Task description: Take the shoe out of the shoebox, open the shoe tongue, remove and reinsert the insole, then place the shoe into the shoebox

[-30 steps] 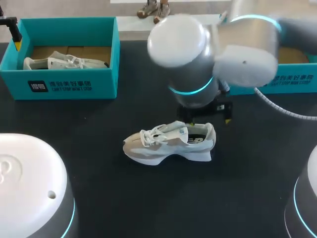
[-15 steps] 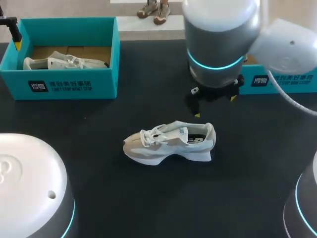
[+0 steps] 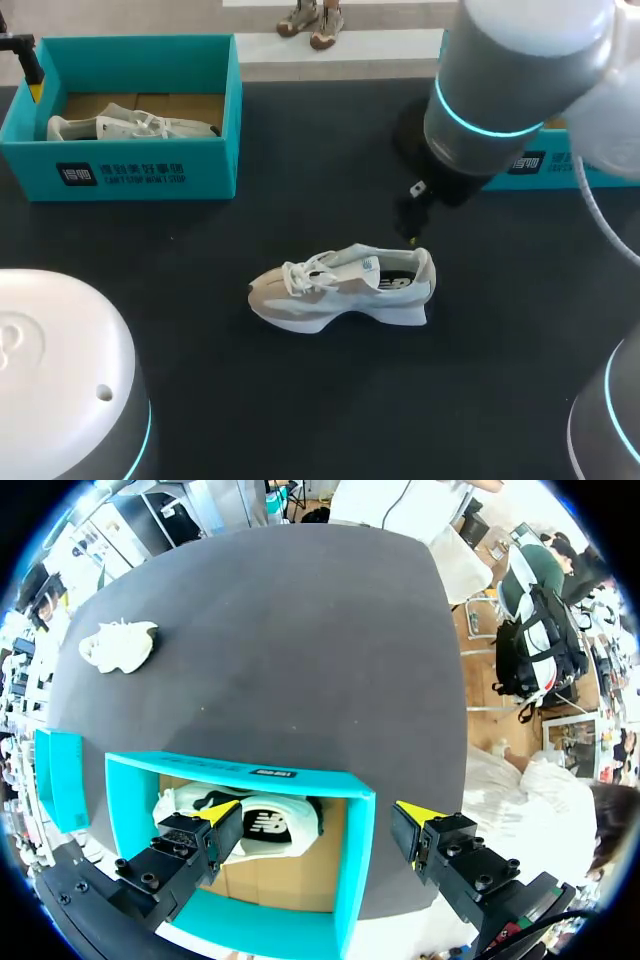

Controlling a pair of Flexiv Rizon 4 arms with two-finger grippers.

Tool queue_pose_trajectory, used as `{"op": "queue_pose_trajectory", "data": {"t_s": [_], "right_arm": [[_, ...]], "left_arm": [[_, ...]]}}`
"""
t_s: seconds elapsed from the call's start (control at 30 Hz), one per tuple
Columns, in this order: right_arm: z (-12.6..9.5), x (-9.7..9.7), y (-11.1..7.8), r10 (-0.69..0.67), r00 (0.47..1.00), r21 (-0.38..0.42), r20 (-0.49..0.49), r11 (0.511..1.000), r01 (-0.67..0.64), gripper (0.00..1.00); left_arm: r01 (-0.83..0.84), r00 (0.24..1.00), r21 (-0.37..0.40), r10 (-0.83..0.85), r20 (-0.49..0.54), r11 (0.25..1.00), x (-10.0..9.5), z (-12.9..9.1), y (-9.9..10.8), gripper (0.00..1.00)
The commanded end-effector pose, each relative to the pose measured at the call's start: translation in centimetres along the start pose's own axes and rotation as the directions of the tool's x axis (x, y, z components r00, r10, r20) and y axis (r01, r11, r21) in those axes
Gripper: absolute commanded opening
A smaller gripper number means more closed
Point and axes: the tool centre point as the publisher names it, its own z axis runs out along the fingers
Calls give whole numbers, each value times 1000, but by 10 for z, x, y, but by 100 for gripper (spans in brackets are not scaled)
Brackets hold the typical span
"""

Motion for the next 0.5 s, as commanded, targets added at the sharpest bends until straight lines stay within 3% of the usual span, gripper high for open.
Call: {"op": "queue_pose_trajectory", "data": {"t_s": [0.03, 0.17, 0.23, 0.27, 0.5], "right_arm": [[8, -6, -15, -475, 875, -255, -93, 861, 440, 100], [7, -14, -17, -643, 756, -348, -120, 741, 575, 100], [7, -17, -17, -712, 689, -345, -136, 686, 641, 100], [9, -18, -18, -723, 672, -301, -162, 684, 664, 100], [9, -18, -18, -723, 672, -301, -162, 684, 664, 100]], "left_arm": [[0, 1000, -2, 0, -2, 1000, 0, 0, -1, 100], [0, 1000, -2, 0, -2, 1000, 0, 0, -1, 100], [0, 1000, -2, 0, -2, 1000, 0, 0, -1, 100], [0, 1000, -2, 0, -2, 1000, 0, 0, -1, 100], [0, 1000, -2, 0, -2, 1000, 0, 0, -1, 100]]}}
